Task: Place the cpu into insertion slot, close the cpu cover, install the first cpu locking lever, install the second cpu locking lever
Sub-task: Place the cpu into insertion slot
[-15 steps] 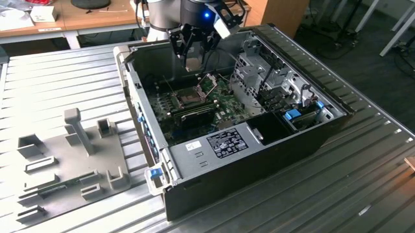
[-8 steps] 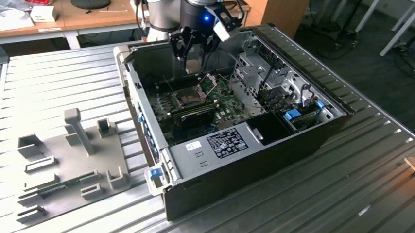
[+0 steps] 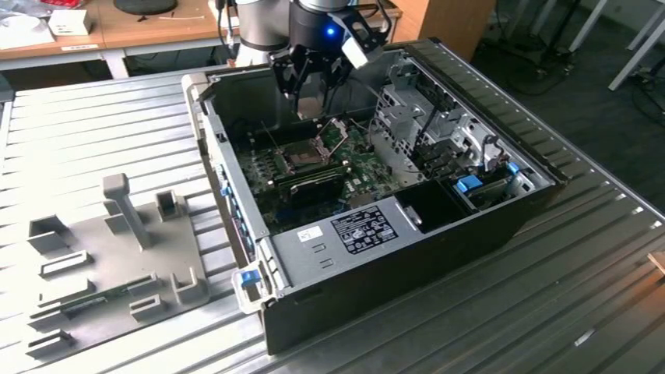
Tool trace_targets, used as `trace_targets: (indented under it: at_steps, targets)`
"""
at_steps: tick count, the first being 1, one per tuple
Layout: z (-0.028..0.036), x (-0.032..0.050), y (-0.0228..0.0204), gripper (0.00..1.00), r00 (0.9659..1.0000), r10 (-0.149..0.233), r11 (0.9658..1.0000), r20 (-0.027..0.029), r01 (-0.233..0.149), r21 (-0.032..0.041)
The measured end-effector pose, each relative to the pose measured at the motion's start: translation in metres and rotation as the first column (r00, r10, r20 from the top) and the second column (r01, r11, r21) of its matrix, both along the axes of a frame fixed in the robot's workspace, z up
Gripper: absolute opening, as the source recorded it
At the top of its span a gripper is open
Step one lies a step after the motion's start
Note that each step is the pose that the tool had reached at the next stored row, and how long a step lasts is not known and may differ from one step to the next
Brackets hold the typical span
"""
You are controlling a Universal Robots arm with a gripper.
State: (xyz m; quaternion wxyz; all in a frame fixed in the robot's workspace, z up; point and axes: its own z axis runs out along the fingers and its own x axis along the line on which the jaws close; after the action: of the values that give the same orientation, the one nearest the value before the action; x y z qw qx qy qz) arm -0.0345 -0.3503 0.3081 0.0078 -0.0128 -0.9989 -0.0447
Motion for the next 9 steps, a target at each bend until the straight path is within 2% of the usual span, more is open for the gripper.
trace_targets:
  at_steps: [9]
  targets:
    - [-0.0010,0.0000,0.0000,0.54,1.0000,0.000,1.0000,0.0019,0.000,-0.0003]
